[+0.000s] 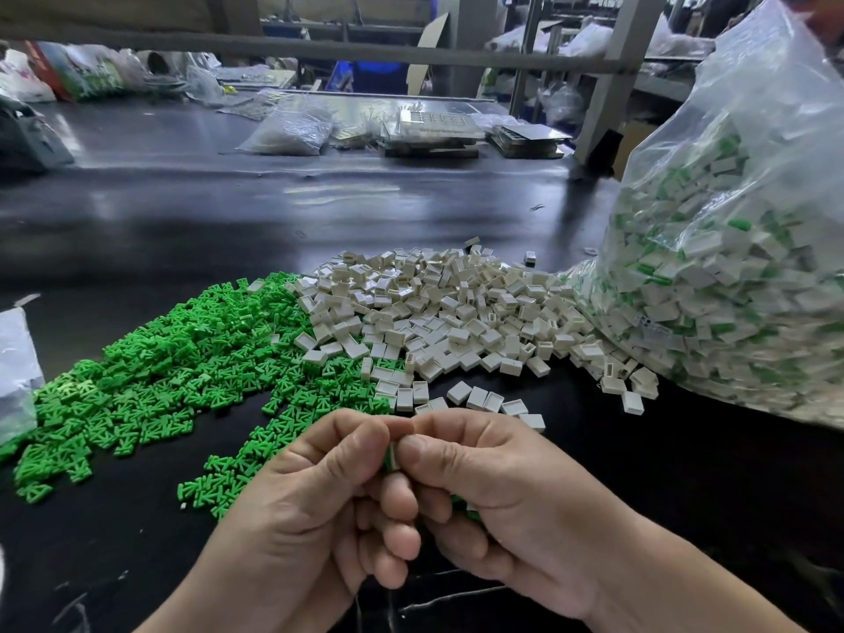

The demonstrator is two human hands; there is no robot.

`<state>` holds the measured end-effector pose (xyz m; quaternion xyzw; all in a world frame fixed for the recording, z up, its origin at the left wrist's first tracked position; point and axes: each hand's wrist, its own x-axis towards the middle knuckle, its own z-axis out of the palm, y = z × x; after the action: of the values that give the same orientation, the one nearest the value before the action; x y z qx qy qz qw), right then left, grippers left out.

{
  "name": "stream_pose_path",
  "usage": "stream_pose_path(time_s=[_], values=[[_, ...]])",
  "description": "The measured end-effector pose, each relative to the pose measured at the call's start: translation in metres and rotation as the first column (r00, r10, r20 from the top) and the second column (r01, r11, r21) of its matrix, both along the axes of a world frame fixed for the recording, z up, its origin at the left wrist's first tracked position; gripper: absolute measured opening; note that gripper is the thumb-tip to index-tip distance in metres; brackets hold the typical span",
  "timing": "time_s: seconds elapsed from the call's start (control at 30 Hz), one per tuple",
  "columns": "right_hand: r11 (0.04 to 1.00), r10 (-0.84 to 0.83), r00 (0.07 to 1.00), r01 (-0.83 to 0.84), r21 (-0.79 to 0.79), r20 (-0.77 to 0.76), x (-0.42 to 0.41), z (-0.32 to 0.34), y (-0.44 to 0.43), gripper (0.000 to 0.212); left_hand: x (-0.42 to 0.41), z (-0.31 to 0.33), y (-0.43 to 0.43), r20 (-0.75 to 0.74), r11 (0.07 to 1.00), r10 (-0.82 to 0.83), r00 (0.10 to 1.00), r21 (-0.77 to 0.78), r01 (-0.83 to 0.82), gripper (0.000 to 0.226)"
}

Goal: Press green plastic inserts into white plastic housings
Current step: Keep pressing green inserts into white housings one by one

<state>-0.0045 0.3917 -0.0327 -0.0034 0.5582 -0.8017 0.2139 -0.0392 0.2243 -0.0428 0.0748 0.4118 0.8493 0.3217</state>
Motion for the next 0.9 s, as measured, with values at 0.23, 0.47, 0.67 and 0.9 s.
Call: stream_pose_path(time_s=[0.23,0.47,0.67,0.9], values=[[0.999,-0.043,0.999,0.043,-0.024,-0.009,0.002,0.001,-0.006,0.037,0.005,-0.001,0.005,-0.099,0.996,0.076,0.992,0.058,-0.071,0.051],[0.995,-0.100,0.994,0.100,-0.010,-0.031,0.002,-0.001,-0.010,0.038,0.006,-0.003,0.010,-0.127,0.992,0.121,0.985,0.048,-0.116,0.053],[0.996,-0.075,0.996,0.073,-0.048,-0.047,0.001,-0.002,-0.009,0.017,0.004,-0.004,0.002,-0.138,0.997,0.016,0.990,0.083,-0.004,0.038],[0.996,-0.078,0.996,0.076,-0.040,-0.048,0.004,-0.002,-0.009,0.016,0.005,-0.002,0.005,-0.129,0.996,0.047,0.991,0.079,-0.037,0.038]])
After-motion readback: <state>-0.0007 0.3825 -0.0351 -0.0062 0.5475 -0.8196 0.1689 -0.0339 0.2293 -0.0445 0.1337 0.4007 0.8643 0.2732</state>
